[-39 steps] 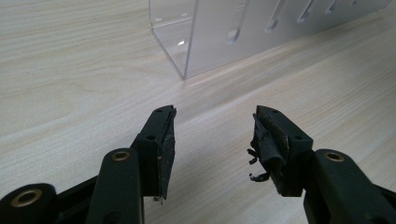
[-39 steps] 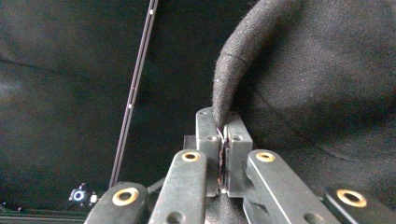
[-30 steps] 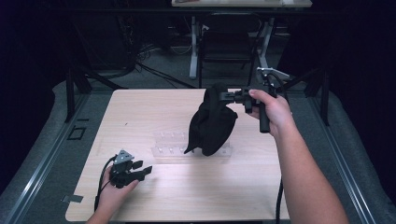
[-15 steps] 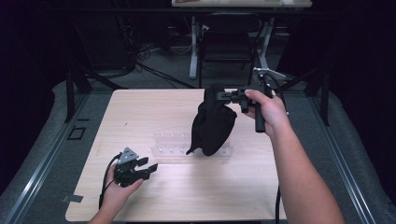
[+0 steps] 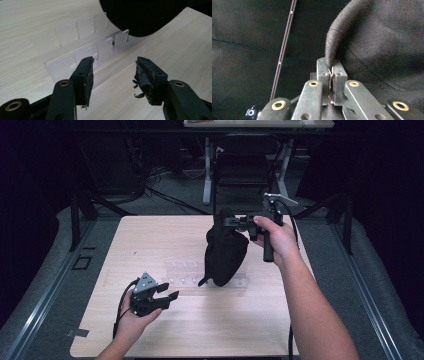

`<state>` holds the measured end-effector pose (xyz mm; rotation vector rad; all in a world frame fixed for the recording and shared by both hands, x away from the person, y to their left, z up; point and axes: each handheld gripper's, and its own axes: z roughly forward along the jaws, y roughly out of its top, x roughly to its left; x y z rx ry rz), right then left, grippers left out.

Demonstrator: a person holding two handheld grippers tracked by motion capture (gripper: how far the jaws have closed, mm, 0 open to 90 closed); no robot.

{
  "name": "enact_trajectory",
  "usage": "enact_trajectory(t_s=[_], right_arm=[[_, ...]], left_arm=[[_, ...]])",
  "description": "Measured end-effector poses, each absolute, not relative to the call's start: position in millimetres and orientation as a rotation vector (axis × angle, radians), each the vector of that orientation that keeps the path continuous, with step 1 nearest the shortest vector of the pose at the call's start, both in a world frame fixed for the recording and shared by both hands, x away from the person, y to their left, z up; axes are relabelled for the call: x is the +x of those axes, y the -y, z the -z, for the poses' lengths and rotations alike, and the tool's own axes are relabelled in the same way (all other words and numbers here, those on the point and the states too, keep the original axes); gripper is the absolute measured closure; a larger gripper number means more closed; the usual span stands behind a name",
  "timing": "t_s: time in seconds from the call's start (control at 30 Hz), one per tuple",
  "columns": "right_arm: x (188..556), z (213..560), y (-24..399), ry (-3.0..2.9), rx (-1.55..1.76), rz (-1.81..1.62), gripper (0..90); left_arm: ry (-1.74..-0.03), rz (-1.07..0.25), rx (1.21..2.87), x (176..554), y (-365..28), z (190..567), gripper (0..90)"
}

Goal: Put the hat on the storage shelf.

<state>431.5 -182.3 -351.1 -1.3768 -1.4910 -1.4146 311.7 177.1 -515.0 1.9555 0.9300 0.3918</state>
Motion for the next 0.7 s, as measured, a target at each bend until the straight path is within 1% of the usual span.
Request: enact_trajectory(t_s=[0.37,0.53,0.7], right_arm=[[434,352,175,1.492,-1.359,1.414,87.7],[433,353,173,1.488,-1.354,1.420,87.6],[432,353,173,1.484,-1.355,1.421,87.6]], left_arm=[[-0.831,-0.397,1.941,313,-144,494,50.1],[-0.772,-0.431,1.963,312,-132,486,53.4],[-0.733,-0.425,1.966,311,-122,481,57.7]])
